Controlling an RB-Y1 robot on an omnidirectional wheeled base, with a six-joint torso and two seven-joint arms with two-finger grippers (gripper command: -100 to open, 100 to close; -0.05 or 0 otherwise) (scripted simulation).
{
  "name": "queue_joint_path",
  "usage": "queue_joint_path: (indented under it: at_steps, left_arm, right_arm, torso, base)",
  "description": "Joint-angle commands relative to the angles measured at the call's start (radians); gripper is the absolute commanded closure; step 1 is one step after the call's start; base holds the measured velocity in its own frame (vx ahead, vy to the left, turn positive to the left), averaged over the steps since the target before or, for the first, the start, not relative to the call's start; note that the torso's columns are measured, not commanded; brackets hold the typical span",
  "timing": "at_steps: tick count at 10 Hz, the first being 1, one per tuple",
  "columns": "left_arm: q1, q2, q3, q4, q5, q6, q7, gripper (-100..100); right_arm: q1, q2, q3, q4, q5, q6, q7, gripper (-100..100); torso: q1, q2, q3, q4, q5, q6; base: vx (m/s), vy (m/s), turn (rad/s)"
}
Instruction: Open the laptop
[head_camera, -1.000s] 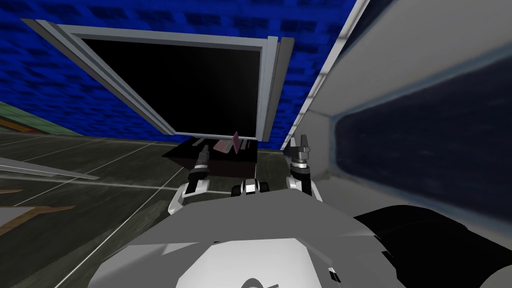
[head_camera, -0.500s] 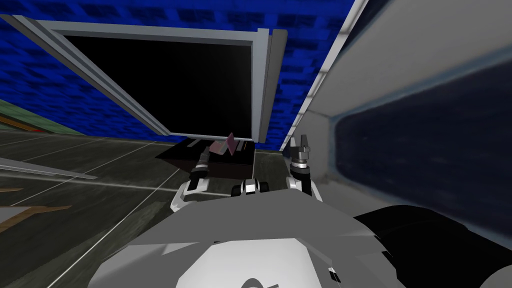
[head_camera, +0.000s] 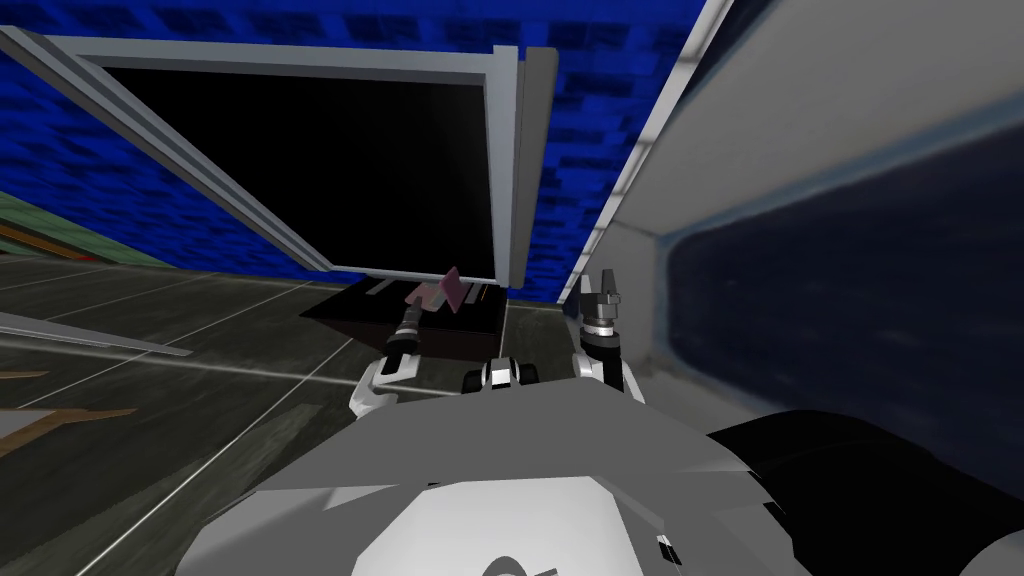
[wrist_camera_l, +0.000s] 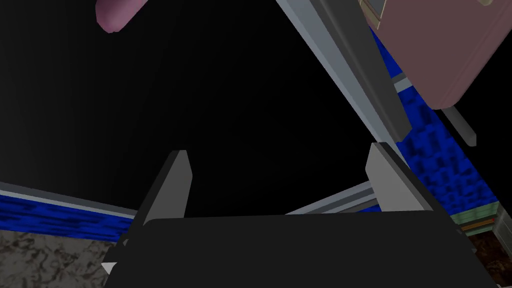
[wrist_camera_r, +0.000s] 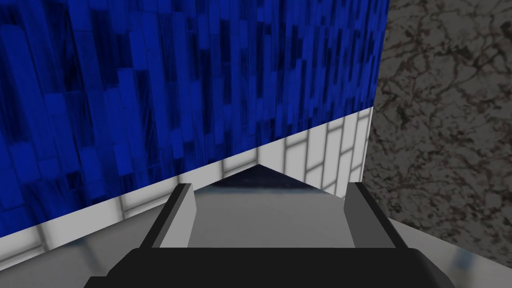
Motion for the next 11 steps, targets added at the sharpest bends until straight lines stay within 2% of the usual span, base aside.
queue_joint_path:
  at_steps: [1, 5, 6, 8, 11]
  left_arm:
    - [-0.028, 0.003, 0.013, 0.066, -0.018, 0.014, -0.013, -100]
    - [-0.095, 0.012, 0.043, 0.192, -0.059, 0.040, -0.042, -100]
    - [-0.095, 0.012, 0.043, 0.200, -0.059, 0.040, -0.042, -100]
    - [-0.123, 0.018, 0.056, 0.256, -0.077, 0.050, -0.054, -100]
    - [-0.156, 0.031, 0.072, 0.320, -0.097, 0.063, -0.068, -100]
  right_arm:
    - [0.000, 0.000, 0.000, 0.000, 0.000, 0.000, 0.000, 0]
    - [0.000, 0.000, 0.000, 0.000, 0.000, 0.000, 0.000, 0]
    - [0.000, 0.000, 0.000, 0.000, 0.000, 0.000, 0.000, 0]
    - [0.000, 0.000, 0.000, 0.000, 0.000, 0.000, 0.000, 0]
    - [0.000, 0.000, 0.000, 0.000, 0.000, 0.000, 0.000, 0]
  torso:
    - [0.001, 0.001, 0.000, 0.000, 0.000, 0.000]
    - [0.000, 0.000, 0.000, 0.000, 0.000, 0.000]
    - [0.002, 0.000, 0.000, 0.000, 0.000, 0.000]
    - [0.005, 0.002, 0.001, 0.001, 0.001, 0.000]
    - [-0.002, 0.001, 0.001, 0.000, -0.001, 0.000]
  base:
    - [0.041, -0.124, 0.019]
    - [0.048, -0.168, 0.038]
    - [0.031, -0.095, 0.011]
    - [0.024, -0.082, 0.023]
    - [0.027, -0.130, 0.026]
